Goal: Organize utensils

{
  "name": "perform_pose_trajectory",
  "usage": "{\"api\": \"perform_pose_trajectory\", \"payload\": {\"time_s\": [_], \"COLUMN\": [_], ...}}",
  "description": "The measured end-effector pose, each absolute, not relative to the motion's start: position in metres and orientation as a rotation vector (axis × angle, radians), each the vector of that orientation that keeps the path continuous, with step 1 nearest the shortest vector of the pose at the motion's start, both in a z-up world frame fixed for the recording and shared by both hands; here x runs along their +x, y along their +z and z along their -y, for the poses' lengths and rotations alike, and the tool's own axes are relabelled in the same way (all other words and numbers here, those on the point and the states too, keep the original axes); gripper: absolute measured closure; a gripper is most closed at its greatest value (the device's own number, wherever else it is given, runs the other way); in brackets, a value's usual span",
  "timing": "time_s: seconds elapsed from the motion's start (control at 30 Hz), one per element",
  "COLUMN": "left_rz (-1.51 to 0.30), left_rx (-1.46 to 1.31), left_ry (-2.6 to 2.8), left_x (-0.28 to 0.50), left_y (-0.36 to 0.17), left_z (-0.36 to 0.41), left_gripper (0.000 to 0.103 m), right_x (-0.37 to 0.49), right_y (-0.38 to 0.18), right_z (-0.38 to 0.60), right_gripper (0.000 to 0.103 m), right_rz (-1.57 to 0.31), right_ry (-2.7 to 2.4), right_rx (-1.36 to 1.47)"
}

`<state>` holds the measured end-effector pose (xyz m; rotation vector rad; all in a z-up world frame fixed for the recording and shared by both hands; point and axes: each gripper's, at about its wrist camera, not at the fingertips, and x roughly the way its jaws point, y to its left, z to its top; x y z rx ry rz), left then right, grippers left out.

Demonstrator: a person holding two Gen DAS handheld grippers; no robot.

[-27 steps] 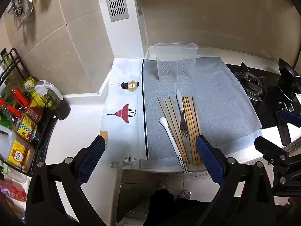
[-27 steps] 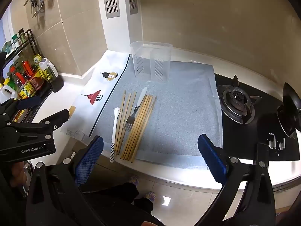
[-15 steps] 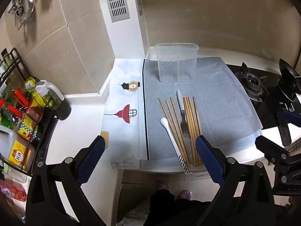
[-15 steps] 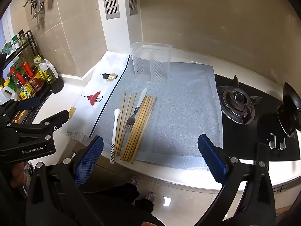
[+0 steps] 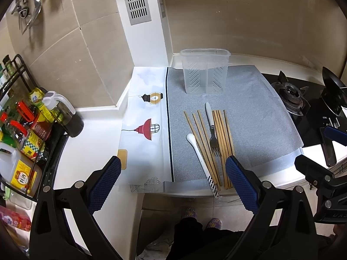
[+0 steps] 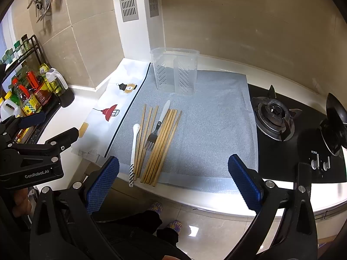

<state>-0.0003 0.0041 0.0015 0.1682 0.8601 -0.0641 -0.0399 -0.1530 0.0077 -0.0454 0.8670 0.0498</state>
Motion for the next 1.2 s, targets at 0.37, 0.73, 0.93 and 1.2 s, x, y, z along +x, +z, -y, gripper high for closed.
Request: {"api": "perform_pose_trajectory", "payload": {"time_s": [0.37, 0.73, 0.93, 1.2], "left_rz": [-0.853, -0.852, -0.852, -0.852], "left_rx": [0.171, 0.175, 0.175, 0.181], "left_ry": [-0.067, -0.068, -0.067, -0.069], "left_x": [-0.0028, -0.0033, -0.0034, -0.0010], "left_y": [0.0020, 0.0021, 0.0026, 0.0036], "left_z": [-0.0056, -0.0072, -0.0069, -0.0040], "left_gripper": [0.009, 0.009, 0.009, 0.009], "right_x": [-0.0398, -0.0399, -0.0406, -0.0383], "right_y": [0.0075, 0.0077, 0.0097, 0.0103], "right_z": [0.1576, 0.1577, 0.1596, 0.1619], "right_gripper": [0.005, 0.005, 0.005, 0.005], "right_rz": [-0.865, -0.865, -0.861, -0.861], "right_ry": [0.051, 0.051, 0.051, 0.051], "right_rx": [-0.042, -0.043, -0.045, -0.048]}}
